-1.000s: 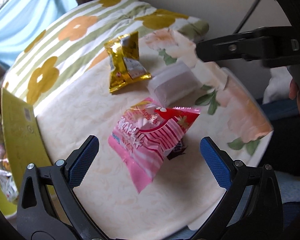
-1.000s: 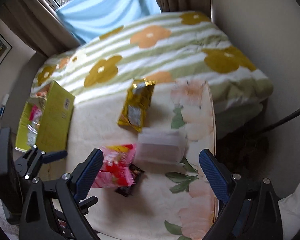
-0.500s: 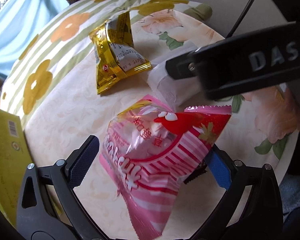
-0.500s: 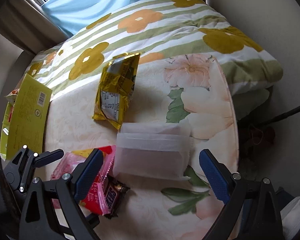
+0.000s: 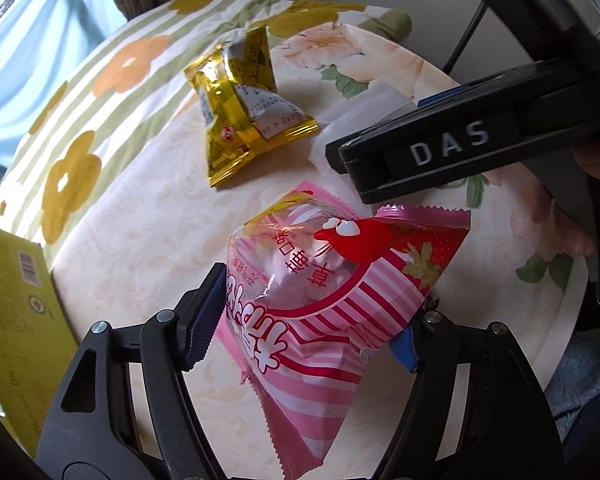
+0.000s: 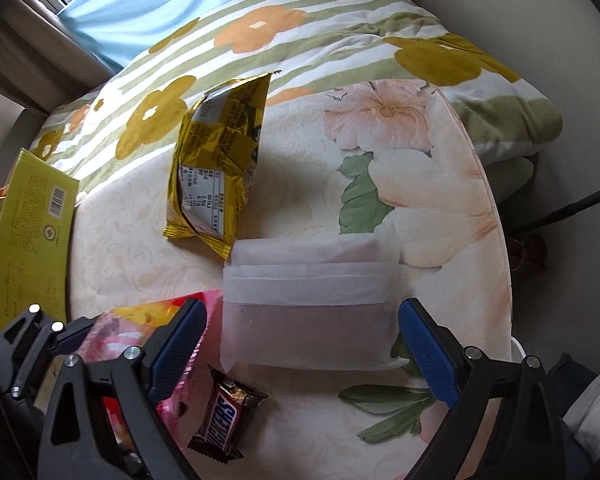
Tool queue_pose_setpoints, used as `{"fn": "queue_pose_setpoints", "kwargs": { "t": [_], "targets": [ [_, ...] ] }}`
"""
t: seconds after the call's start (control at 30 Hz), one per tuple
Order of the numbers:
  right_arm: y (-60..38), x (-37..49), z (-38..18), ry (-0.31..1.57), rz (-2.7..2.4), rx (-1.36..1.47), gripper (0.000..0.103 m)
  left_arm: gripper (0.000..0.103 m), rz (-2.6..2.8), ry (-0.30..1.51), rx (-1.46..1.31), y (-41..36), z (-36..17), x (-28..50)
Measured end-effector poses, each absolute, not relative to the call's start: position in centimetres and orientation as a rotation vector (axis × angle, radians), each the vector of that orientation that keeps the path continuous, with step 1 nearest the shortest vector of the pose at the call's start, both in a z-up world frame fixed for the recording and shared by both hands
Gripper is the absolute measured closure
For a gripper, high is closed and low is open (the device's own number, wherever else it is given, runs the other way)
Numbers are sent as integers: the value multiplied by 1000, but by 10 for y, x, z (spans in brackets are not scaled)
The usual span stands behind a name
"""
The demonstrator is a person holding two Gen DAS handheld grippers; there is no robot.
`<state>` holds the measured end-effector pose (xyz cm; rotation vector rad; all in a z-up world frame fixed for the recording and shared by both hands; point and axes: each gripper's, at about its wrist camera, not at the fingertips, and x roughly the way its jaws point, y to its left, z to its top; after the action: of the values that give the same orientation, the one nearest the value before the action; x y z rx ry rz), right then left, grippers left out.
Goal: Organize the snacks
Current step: 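Grasp the pink-red candy bag with left tool while right tool grasps the white square pack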
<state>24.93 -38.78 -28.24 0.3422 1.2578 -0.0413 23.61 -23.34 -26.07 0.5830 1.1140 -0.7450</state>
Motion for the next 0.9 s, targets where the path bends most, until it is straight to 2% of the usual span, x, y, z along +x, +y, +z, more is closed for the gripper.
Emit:
{"fn": "queue_pose_setpoints", "kwargs": {
  "t": [0.43, 0.7, 0.9],
  "targets": [
    [-373, 262, -296, 1289, -125, 221, 8, 36, -699, 1141, 515, -203, -254, 245],
    [-372, 257, -296, 1265, -124, 186, 27, 36, -642, 1150, 479, -194, -252, 251],
    [-376, 252, -290, 1259, -109, 214, 33, 36, -605, 1157, 427, -190, -245, 252]
  ]
}}
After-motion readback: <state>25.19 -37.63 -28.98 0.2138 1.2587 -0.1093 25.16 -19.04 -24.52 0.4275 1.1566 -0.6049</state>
